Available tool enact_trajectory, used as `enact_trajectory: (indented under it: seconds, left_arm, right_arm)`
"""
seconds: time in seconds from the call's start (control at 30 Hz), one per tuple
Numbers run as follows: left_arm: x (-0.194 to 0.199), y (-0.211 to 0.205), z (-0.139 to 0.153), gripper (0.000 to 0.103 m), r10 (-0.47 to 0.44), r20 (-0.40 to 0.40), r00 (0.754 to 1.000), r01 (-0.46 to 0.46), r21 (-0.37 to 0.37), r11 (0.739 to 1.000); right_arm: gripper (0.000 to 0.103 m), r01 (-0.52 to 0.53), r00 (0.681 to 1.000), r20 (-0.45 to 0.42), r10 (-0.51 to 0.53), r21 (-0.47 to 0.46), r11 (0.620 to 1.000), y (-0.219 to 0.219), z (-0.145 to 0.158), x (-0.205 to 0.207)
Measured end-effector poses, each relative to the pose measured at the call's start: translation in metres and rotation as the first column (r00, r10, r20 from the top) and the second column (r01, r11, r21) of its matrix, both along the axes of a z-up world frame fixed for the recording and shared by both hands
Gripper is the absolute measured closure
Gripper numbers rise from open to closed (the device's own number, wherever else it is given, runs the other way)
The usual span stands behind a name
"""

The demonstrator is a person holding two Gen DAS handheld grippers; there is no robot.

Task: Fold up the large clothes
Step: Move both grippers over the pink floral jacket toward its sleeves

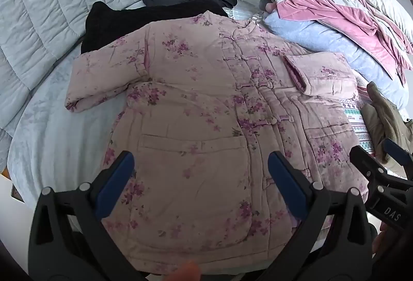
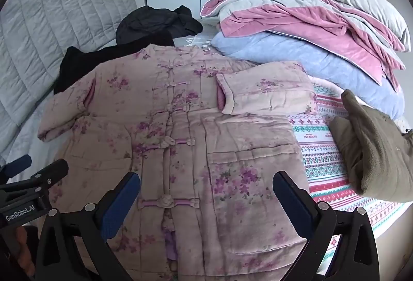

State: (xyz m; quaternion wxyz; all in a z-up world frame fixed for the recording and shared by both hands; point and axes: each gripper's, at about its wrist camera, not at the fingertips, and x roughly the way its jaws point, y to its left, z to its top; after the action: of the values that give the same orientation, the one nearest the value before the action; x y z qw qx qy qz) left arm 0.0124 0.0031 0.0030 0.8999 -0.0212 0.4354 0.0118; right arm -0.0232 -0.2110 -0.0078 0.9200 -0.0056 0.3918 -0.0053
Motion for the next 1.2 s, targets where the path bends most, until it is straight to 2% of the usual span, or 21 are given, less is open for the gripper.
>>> enact_trajectory:
  seconds: [0.67, 0.8, 1.0, 1.2]
  left_arm:
    - [0.001, 0.006, -0.003, 0.000, 0.011, -0.007, 1.000, -0.011, -0.024, 1.000]
    - [0.002, 0.007, -0.003, 0.000, 0.011, -0.013, 1.000, -0.011, -0.050, 0.999]
    - [0.006, 0.009, -0.008, 0.000, -0.010, -0.025, 1.000, 0.006, -0.137, 0.991]
    - [0.007, 0.009, -0.010, 0.000, -0.008, -0.032, 0.999, 0.003, -0.148, 0.989]
  right_arm:
    - [0.000, -0.027, 0.999, -0.018, 0.027, 0.021, 0.999, -0.001, -0.004, 0.002]
    - [0.000, -0.018, 1.000, -0.004, 0.018, 0.019, 1.000, -0.002, -0.003, 0.002]
    - [0.000, -0.023, 1.000, 0.020, 0.024, -0.010, 1.000, -0.001, 0.000, 0.003]
    - [0.000, -0.045, 0.999, 0.007, 0.046, -0.042, 0.998, 0.000, 0.002, 0.008]
